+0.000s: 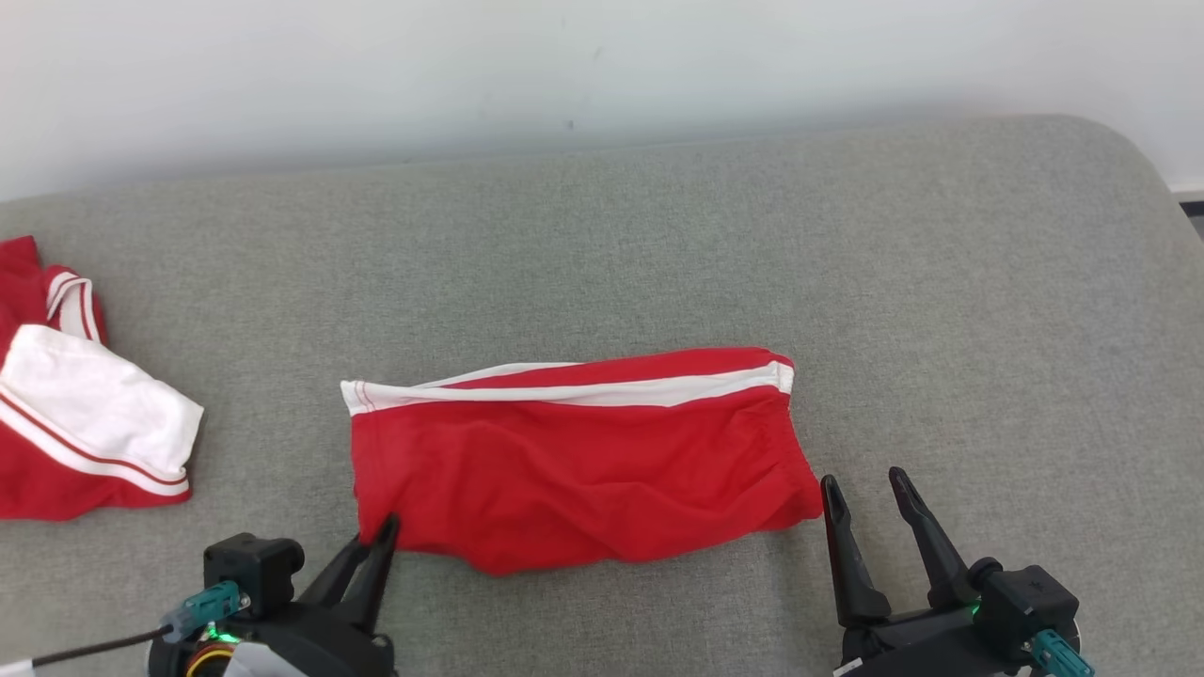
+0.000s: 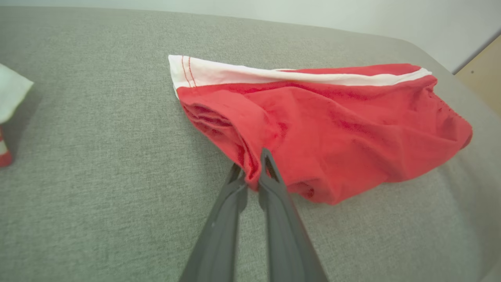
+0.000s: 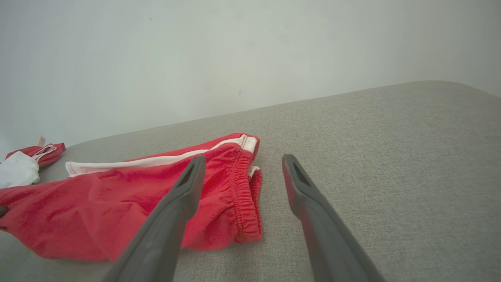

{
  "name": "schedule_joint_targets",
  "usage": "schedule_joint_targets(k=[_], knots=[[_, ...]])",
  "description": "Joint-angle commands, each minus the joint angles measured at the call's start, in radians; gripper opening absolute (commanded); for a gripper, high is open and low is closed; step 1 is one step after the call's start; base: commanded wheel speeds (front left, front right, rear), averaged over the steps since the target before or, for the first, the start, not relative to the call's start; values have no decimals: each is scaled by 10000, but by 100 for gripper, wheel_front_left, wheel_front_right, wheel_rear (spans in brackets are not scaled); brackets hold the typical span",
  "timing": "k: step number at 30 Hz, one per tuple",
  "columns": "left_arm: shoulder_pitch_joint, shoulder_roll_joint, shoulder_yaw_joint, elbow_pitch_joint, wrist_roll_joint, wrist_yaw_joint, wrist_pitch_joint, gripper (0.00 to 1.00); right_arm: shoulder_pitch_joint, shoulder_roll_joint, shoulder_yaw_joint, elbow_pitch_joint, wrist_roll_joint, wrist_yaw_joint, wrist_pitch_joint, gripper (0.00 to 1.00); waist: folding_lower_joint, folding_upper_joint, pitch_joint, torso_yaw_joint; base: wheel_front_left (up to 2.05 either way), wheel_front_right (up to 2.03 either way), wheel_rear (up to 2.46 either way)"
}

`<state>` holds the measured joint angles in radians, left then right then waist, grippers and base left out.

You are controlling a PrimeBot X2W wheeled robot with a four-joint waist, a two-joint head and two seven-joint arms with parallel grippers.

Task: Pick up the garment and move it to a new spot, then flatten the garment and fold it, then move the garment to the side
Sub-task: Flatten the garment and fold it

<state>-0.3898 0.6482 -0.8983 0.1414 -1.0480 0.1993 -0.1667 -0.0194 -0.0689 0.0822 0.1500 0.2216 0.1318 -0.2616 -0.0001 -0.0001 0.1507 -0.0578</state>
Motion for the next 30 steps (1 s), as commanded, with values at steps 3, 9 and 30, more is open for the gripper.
schedule_joint_targets(k=[3,9,30], knots=[[240,-409,310,145,-2,46,-600,100,-17,-48,25,35,-76,-25,-48,100,1,1,-142,107,0,0,0],[884,-1043,2576,-337,1901,773,-987,100,106,-17,-190,-62,-126,-23,-48,100,1,1,-451,284,0,0,0],[4676,-3454,8263,-2037,7537,-770,-990,100,514,160,-679,-200,-3,-23,-48,100,1,1,-1223,915,0,0,0]])
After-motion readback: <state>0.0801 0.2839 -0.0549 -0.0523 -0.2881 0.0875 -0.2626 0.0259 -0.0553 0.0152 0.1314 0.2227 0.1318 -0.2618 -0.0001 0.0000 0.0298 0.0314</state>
